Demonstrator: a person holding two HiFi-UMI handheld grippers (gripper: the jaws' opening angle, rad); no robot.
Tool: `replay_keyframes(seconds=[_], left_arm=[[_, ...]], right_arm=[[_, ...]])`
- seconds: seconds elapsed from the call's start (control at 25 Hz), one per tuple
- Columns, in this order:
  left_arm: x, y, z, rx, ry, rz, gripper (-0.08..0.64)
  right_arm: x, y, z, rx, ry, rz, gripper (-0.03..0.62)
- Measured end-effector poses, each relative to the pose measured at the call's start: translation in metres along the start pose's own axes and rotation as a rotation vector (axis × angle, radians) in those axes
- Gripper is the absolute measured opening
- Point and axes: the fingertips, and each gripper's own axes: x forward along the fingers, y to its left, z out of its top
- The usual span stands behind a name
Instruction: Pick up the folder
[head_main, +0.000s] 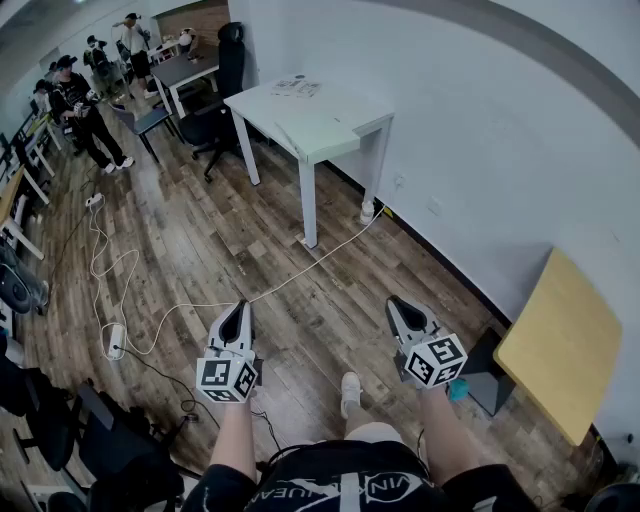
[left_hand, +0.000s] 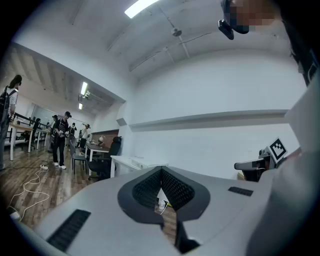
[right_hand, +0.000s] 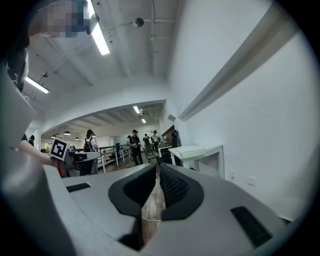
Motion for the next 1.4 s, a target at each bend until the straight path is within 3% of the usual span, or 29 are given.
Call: replay_keyframes(seconds=[0.96,1.4], left_arm=[[0.187,0.013,-0.009,-0.010,0.028,0.055,0.014],[0.224,0.008,-0.021,-0.023,0.033,0.094,0.014]], right_arm=[[0.134,-0.133,0.014,0.034,0.064,0.064,0.044],[0.171,-0.173,0.014,0.051,0.086,0.091,0.044]])
